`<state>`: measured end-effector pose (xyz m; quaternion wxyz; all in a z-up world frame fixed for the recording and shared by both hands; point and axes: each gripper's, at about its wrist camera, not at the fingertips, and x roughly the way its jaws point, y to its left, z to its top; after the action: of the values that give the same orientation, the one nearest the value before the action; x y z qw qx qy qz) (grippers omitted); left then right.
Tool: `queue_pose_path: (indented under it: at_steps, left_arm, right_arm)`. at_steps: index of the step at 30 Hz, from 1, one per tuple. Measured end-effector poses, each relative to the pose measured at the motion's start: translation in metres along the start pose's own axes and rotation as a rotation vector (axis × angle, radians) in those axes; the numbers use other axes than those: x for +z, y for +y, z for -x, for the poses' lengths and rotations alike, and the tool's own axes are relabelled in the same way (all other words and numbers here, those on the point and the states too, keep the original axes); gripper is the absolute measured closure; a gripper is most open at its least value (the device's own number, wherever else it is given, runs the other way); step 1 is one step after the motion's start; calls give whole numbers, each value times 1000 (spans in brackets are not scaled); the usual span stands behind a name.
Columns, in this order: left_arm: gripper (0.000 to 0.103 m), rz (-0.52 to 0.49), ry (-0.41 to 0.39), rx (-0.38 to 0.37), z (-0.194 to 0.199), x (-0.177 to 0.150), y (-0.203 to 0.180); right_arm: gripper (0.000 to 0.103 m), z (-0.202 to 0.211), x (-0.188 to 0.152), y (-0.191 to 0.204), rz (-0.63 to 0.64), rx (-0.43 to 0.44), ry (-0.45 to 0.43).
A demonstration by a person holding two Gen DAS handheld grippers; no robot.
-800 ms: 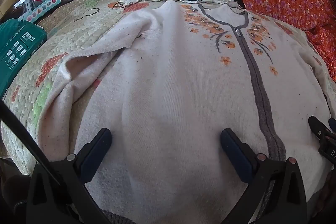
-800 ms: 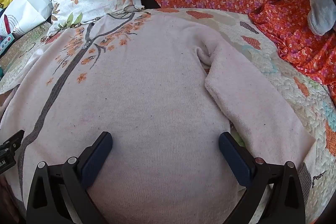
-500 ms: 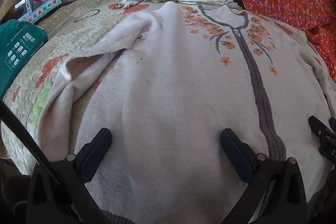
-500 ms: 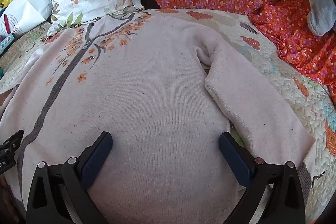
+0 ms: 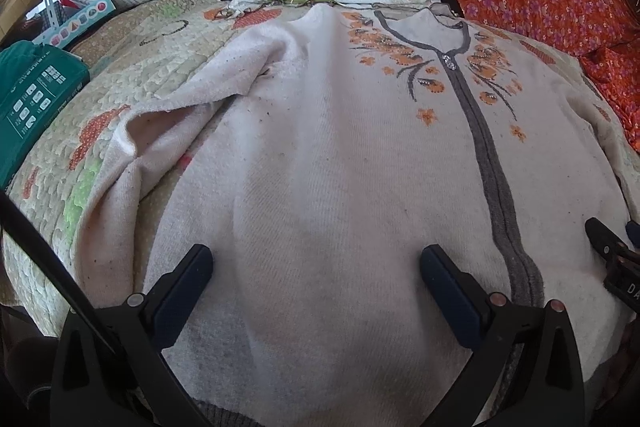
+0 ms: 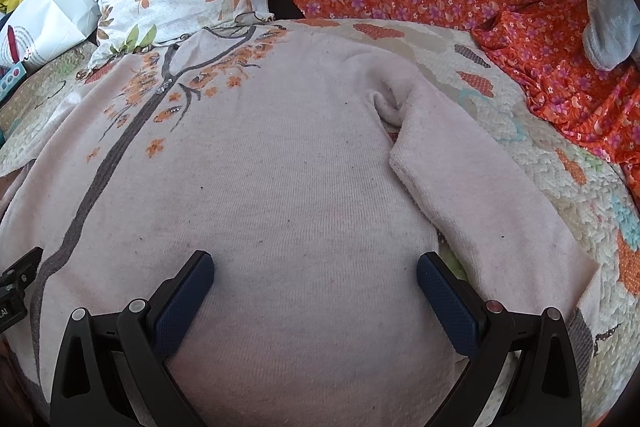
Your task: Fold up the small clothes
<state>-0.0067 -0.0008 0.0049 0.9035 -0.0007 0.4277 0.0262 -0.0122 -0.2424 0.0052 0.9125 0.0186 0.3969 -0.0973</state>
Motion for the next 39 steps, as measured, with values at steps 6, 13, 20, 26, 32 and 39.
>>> queue_pose_path:
  at_steps: [6, 13, 20, 26, 32, 39]
  left_arm:
    - [28, -29, 36, -51, 15, 7, 3]
    - [23, 15, -63, -87, 72, 48, 78]
    - [22, 33, 116, 14, 51, 60, 183]
    - [40, 173, 383, -152, 3, 32, 224]
    - [44, 103, 364, -124, -4, 20, 196]
    - [100, -28, 310, -80, 14, 20, 160]
  right_arm:
    - [1, 1, -1, 1, 9, -16, -7]
    - [1, 2, -2, 0, 13, -26, -21]
    - [1, 2, -3, -1, 7, -19, -24]
    - [1, 2, -4, -1, 19, -30, -22]
    - [1, 2, -4, -1, 23, -33, -11]
    - [1, 2, -4, -1, 29, -38, 5]
